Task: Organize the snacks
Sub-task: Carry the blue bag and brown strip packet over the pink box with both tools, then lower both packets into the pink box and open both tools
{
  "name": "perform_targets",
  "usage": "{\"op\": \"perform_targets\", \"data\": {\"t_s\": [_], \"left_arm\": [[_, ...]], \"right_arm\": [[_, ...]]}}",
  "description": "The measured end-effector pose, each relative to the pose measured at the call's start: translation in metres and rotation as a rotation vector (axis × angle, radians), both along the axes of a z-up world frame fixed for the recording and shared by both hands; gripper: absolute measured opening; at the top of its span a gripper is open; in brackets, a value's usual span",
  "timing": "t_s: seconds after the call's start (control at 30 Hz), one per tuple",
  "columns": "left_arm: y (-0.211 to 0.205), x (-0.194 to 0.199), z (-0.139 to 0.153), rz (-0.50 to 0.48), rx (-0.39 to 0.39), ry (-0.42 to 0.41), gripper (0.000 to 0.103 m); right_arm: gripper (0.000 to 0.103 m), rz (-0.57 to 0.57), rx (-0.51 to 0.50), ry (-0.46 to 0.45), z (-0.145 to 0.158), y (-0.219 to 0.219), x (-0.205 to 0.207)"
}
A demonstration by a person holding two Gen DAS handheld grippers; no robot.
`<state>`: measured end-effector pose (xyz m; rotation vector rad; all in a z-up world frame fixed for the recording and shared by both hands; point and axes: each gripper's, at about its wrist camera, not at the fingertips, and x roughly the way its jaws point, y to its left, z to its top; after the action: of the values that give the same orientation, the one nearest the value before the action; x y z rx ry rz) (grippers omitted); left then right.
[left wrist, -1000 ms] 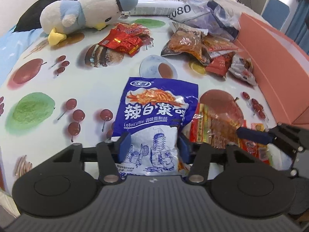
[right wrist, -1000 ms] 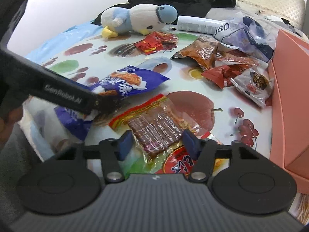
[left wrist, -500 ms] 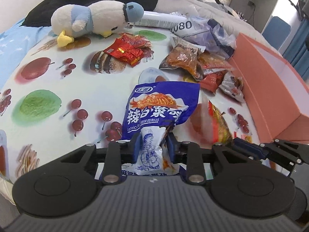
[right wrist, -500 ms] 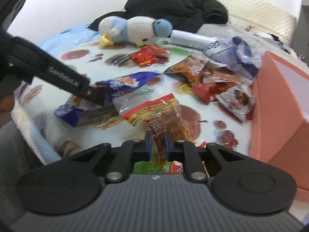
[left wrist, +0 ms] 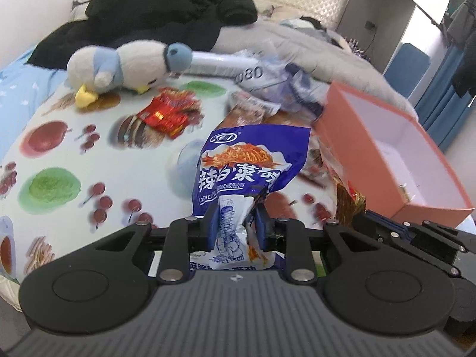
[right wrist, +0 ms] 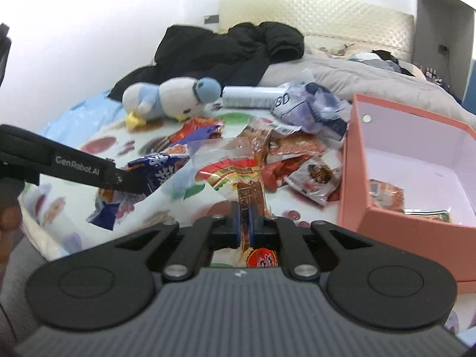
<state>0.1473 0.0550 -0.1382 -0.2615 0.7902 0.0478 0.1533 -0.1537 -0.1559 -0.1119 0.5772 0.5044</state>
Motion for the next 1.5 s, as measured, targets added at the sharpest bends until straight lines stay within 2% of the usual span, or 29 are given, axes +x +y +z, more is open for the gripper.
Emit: {"op": "perform_targets", "data": {"t_s": [0.4,0.7,0.9,1.1,1.27,1.5], "left_arm": [[-0.043,-0.019,0.063,-0.067,-0.010,-0.101,0.029],[-0.084,-0.003,0.075,-0.161,-0.039,-0.136,0.029],[-0.114,0.027,0.088,-0.234,-0.051,-0.167,0.029],[-0.148,0.069,0.089,-0.298,-0.050,-0.159,0.029],[-0.177,0.112,0.078,-0.347,-0.030,-0.134,0.029],[-0.208,0.170,0.055,-0.399,-0.017,-0.085,0.029]], "right_arm": [[0.008,-0.084,0.118,-0.066,0.065,-0.048,-0.031],[0.008,-0.169,0.110,-0.128,0.088,-0.082,-0.036],[0.008,-0.230,0.113,-0.164,0.101,-0.110,-0.032],[0.008,-0.299,0.111,-0.190,0.102,-0.137,-0.005],[0.008,-0.348,0.110,-0.187,0.097,-0.160,0.022],[0.008,-0.376,0.085,-0.137,0.072,-0.179,0.066]]}}
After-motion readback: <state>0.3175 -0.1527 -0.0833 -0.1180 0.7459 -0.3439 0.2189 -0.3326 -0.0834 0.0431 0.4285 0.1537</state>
